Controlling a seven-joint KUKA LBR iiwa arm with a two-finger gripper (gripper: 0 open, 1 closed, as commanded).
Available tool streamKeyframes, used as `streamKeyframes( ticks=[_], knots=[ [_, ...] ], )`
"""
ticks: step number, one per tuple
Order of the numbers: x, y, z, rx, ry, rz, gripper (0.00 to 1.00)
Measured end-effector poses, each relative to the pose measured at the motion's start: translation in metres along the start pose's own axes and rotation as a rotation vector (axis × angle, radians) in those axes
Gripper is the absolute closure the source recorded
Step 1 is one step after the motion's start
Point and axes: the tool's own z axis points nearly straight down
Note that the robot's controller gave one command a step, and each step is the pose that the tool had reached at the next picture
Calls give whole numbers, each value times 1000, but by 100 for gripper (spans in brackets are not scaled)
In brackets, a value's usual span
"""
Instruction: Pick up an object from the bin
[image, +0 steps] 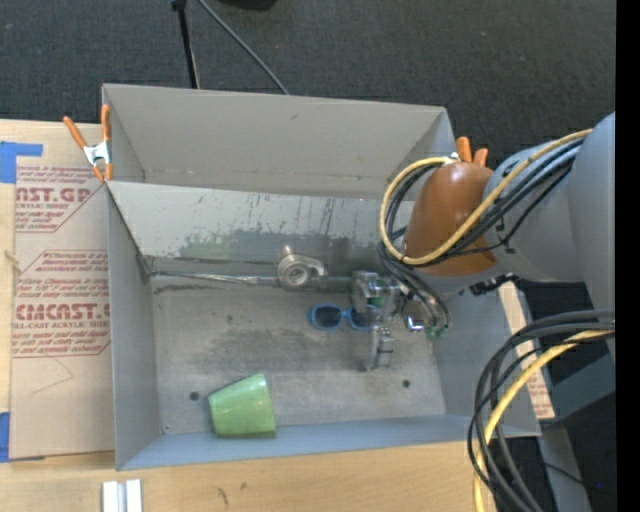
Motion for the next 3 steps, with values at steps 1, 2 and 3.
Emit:
streamKeyframes(
  ticks=[1,2,3],
  knots=[
    [-28,49,2,-3,4,165,0],
    [-27,47,2,-1,5,167,100],
    [-22,43,-179,0,-3,-140,100]
  ],
)
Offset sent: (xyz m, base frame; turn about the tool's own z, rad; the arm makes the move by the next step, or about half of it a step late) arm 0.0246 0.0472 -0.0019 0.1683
